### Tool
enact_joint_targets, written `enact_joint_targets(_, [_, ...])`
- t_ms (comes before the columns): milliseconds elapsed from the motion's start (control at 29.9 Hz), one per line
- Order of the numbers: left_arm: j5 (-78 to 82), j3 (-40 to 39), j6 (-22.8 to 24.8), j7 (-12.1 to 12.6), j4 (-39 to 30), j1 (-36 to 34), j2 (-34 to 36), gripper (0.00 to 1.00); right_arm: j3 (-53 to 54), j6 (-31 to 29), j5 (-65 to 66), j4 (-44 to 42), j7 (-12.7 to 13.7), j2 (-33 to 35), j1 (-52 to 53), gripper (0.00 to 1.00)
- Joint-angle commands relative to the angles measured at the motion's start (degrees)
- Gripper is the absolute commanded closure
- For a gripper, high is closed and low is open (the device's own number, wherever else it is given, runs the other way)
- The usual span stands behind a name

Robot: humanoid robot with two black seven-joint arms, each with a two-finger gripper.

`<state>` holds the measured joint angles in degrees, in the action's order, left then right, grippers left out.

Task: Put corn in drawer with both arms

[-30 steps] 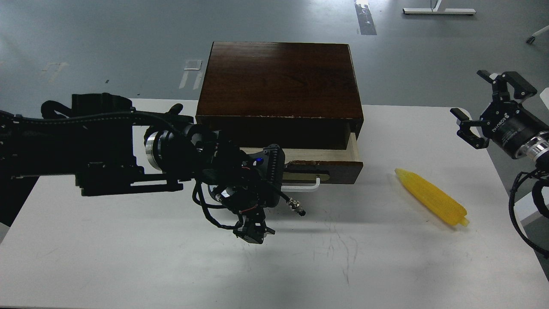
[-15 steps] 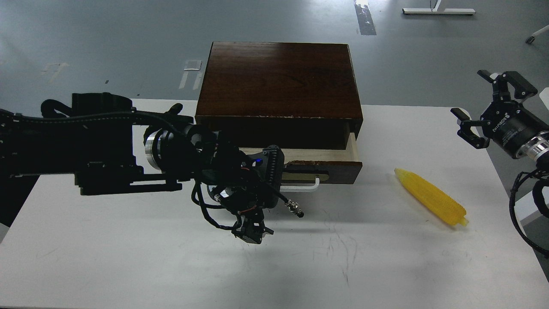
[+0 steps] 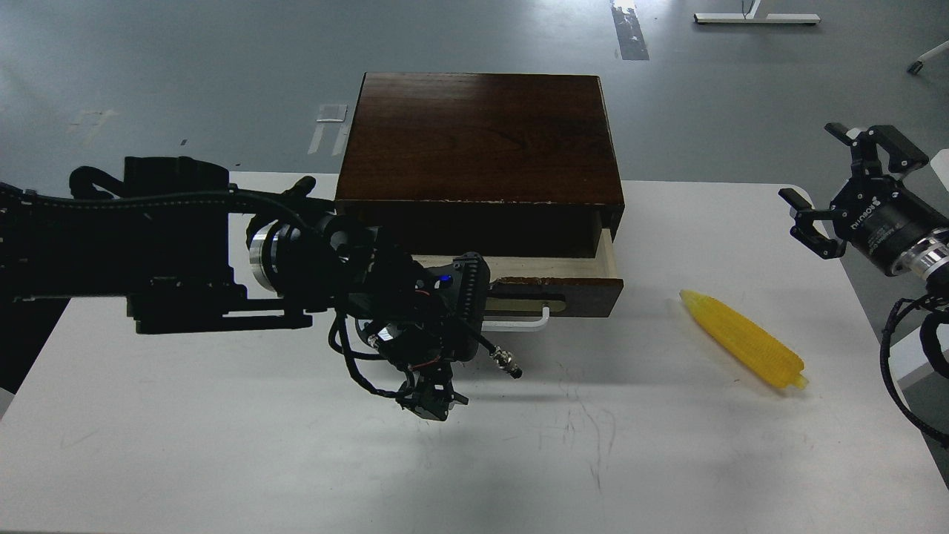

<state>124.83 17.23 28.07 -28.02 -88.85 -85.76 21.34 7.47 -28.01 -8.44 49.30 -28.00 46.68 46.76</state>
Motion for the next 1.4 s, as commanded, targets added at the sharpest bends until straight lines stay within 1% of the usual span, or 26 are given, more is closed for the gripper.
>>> enact_joint_targets(0, [0.2,-0.3,-0.1,0.0,0.0,-1.2,-0.7,0.02,0.0,0.0,0.0,0.0,0.0,0.0,0.0,0.0])
enact_joint_targets(1136, [0.2,-0.6,-0.1,0.0,-1.3,-3.5,-1.0,0.02,0.0,0.0,0.0,0.0,0.0,-0.4,-0.4,0.0])
enact_joint_targets(1236, [0.2,-1.0,-0.1,0.0,-1.3,-3.4,-0.7,0.02,0.0,0.0,0.0,-0.1,0.0,-0.3,-0.4,0.0])
enact_joint_targets(1370, [0.2,-3.6,-0.1,0.0,-1.6,-3.5,0.4,0.02,0.0,0.0,0.0,-0.1,0.0,-0.3,-0.6,0.0])
